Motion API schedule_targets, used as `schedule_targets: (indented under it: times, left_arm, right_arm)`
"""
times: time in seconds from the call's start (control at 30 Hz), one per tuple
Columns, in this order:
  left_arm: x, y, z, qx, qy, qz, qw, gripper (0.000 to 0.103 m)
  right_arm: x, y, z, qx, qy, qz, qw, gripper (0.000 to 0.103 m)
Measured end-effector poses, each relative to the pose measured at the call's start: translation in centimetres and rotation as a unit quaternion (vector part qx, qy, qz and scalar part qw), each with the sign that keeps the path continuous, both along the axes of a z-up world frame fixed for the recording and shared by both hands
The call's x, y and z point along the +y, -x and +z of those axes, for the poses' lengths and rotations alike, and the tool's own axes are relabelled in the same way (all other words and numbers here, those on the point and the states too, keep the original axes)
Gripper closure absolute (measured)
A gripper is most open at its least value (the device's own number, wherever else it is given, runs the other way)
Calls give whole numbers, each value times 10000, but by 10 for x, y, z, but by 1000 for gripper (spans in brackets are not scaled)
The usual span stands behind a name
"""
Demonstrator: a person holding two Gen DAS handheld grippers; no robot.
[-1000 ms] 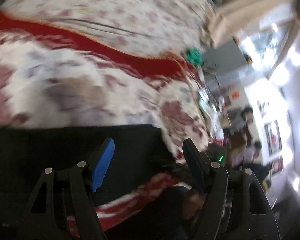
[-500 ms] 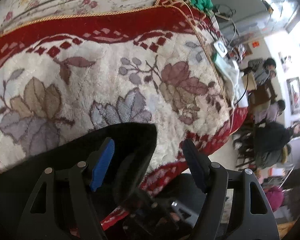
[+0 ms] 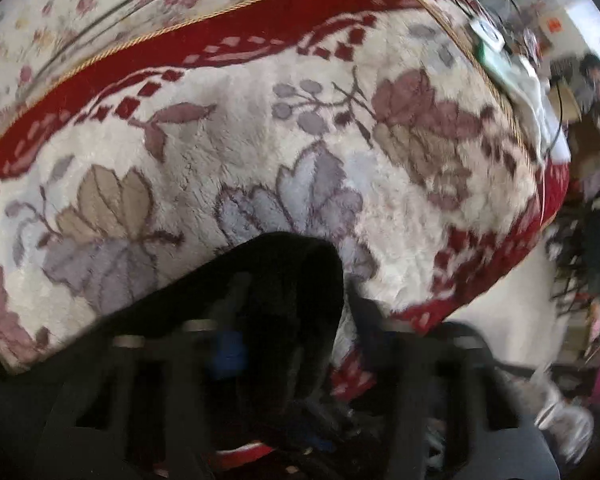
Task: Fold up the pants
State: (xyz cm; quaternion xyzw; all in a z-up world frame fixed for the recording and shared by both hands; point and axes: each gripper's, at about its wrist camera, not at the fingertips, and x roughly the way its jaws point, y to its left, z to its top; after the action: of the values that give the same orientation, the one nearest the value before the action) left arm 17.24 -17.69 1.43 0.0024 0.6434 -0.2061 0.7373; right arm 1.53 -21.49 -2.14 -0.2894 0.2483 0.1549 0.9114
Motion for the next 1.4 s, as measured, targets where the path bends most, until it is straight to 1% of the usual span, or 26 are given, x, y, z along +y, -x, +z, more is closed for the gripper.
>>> schedule_targets:
  times: [0.03, 0.13, 0.23, 0.3, 0.33, 0.43, 0.5, 0.57, 0.63, 0.77, 0.83, 1.03, 1.13, 1.2, 1.23, 1.27, 1.3, 1.33, 1.4]
  left_arm:
    - [3, 3, 3, -75, -71, -1, 9999, 94]
    - [17, 10, 9, -219, 13, 17, 9998, 94]
    - [48, 17, 14, -261, 258, 191, 9991, 94]
    - [73, 22, 18, -253, 487, 266, 9981, 94]
    - [87, 25, 21, -262, 616, 277, 9974, 94]
    - [131, 34, 21, -304, 805, 415, 9954, 94]
    - [154, 38, 18, -337, 830, 506, 9947, 94]
    - [186, 43, 13, -339, 915, 726, 9926, 94]
    - [218, 50, 10, -392, 1069, 901, 9894, 94]
    - [266, 65, 7, -478, 1249, 1170, 9841, 94]
    - [285, 72, 4, -486, 1243, 1295, 9825, 94]
    - [327, 89, -2, -566, 1212, 1572, 9785, 94]
    - [341, 93, -5, -575, 1198, 1674, 9769, 94]
    - [346, 92, -12, -530, 1097, 1711, 9777, 94]
    - [349, 91, -19, -472, 1015, 1746, 9783, 93]
    - [351, 91, -23, -432, 1013, 1790, 9777, 91]
    - [354, 91, -25, -406, 1049, 1845, 9764, 89]
    - [358, 92, -29, -413, 1103, 1912, 9745, 85]
    - [363, 93, -31, -410, 1119, 2045, 9716, 80]
  right_arm:
    - [0, 0, 0, -21, 7, -20, 10000, 94]
    - [6, 8, 0, -209, 57, 50, 9998, 94]
    - [17, 25, 4, -600, 104, 234, 9979, 94]
    - [25, 31, 6, -767, 138, 343, 9964, 94]
    - [33, 35, 6, -855, 231, 402, 9953, 94]
    - [63, 44, 8, -934, 386, 624, 9929, 94]
    - [88, 48, 8, -889, 468, 761, 9920, 94]
    - [115, 53, 8, -814, 576, 888, 9911, 94]
    - [139, 57, 9, -784, 639, 1018, 9896, 94]
    - [181, 65, 6, -704, 800, 1286, 9860, 94]
    - [198, 70, 5, -650, 847, 1424, 9840, 94]
    - [239, 84, 4, -490, 981, 1765, 9782, 94]
    - [256, 86, 4, -403, 1033, 1888, 9757, 94]
    - [266, 85, 1, -281, 1089, 1905, 9752, 94]
    - [268, 85, -1, -200, 1094, 1911, 9753, 94]
    - [270, 84, -3, -81, 1044, 1933, 9755, 94]
    - [270, 83, -4, -12, 998, 1938, 9760, 94]
    - [268, 81, -3, 87, 918, 1934, 9768, 94]
    - [266, 76, -3, 200, 867, 1943, 9769, 94]
